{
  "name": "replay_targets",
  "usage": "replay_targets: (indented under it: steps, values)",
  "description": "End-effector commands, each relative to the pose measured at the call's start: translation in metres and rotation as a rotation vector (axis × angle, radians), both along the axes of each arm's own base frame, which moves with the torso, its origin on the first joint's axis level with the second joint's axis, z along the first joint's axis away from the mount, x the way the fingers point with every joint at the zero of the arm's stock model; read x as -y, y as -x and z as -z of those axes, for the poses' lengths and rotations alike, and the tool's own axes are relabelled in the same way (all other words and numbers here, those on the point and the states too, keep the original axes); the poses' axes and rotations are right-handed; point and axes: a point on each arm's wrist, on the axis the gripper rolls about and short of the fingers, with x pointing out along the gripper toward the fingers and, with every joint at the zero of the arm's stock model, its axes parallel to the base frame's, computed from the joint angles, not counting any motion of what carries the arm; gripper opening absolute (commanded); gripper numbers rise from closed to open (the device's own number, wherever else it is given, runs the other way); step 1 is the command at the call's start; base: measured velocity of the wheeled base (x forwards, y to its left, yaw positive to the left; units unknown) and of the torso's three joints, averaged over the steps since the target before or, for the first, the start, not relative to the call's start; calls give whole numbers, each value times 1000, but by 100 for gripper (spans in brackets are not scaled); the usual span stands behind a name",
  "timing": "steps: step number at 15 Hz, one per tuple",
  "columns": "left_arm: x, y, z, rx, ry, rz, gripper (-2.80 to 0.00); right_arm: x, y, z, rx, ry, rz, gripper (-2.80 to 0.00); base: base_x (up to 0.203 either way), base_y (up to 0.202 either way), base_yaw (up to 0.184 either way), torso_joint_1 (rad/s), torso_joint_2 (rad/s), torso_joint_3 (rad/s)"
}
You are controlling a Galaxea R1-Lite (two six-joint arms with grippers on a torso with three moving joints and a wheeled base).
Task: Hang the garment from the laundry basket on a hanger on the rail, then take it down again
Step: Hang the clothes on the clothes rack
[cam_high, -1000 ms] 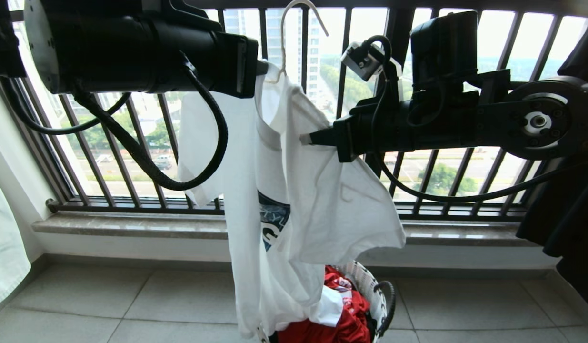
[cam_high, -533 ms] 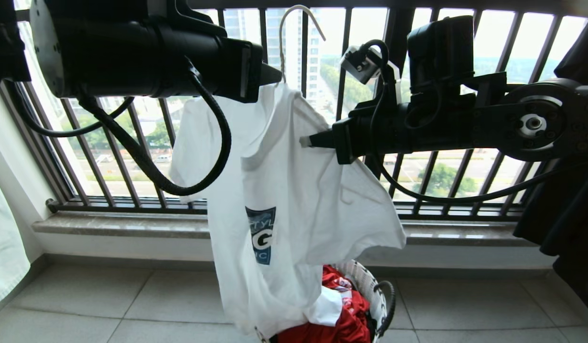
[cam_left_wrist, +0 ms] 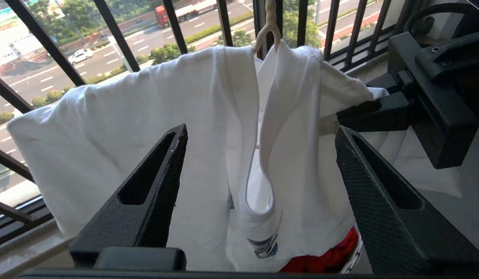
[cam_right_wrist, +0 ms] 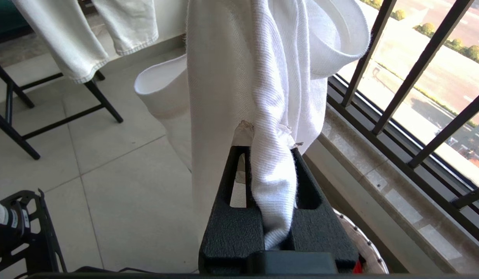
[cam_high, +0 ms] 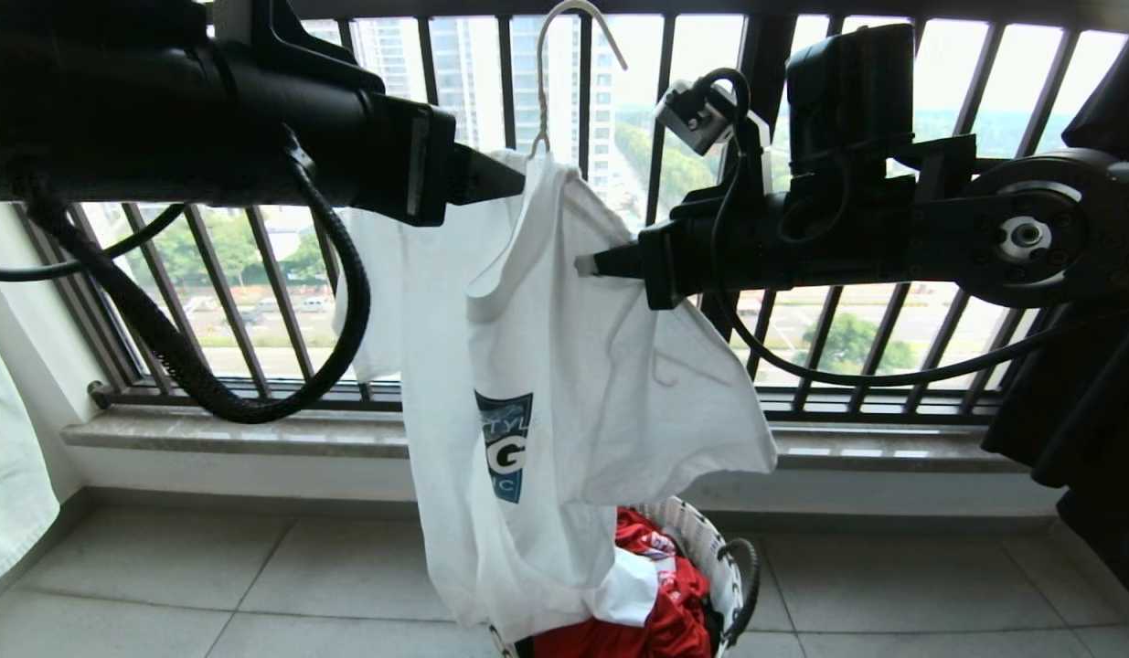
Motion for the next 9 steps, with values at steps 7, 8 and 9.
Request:
replay_targets:
  steps: [7, 8, 9]
  values:
    - [-52, 17, -10, -24, -15, -144, -280, 2, 5, -5, 9, -18, -7, -280, 0, 0, 0, 0, 0, 0]
    - [-54, 20, -12, -26, -17, -144, -280, 2, 5, -4, 5, -14, -6, -280, 0, 0, 0, 0, 0, 0]
    - [-55, 22, -12, -38, -23, -145, -280, 2, 6, -4, 6, -15, -6, -280, 0, 0, 0, 0, 0, 0]
